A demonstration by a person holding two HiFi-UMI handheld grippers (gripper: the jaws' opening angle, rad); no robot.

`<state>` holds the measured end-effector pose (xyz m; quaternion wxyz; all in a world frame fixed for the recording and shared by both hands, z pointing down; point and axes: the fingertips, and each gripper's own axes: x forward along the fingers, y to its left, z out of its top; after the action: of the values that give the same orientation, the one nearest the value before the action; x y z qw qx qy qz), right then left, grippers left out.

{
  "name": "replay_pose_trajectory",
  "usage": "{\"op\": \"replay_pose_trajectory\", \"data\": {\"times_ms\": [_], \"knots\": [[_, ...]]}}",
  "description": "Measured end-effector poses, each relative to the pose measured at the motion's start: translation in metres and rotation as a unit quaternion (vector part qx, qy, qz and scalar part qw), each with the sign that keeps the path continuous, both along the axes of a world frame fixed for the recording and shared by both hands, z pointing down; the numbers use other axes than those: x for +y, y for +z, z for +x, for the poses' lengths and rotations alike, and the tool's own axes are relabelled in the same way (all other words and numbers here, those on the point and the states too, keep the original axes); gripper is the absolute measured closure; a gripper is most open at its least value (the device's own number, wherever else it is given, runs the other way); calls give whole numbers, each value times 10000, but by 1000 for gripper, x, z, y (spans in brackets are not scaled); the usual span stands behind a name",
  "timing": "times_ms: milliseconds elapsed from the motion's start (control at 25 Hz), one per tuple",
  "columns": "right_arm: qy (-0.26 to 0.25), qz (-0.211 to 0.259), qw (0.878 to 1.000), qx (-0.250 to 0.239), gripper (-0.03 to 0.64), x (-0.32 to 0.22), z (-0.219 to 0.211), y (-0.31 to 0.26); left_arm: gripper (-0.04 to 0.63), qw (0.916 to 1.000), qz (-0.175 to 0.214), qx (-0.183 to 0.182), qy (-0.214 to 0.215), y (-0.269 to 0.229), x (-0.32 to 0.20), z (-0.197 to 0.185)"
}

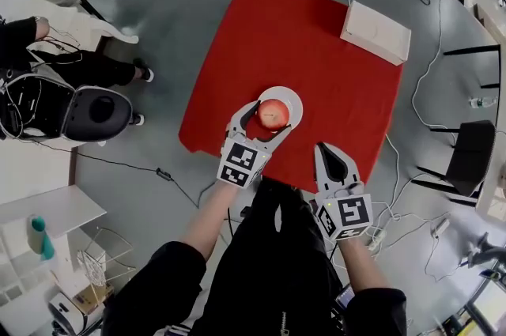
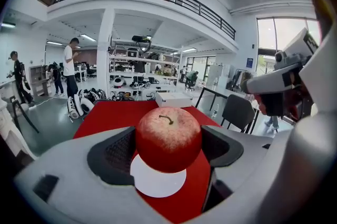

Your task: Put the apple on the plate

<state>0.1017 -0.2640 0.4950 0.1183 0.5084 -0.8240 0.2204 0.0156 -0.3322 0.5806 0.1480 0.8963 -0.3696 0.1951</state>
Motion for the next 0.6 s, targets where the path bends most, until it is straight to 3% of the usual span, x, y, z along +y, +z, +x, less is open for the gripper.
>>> {"op": "replay_pose_trajectory", "data": {"times_ms": [600], "knots": [[158,-363,9992,13,606,-11,2,39,209,9980,-367,-471,188,93,-26,16]]}}
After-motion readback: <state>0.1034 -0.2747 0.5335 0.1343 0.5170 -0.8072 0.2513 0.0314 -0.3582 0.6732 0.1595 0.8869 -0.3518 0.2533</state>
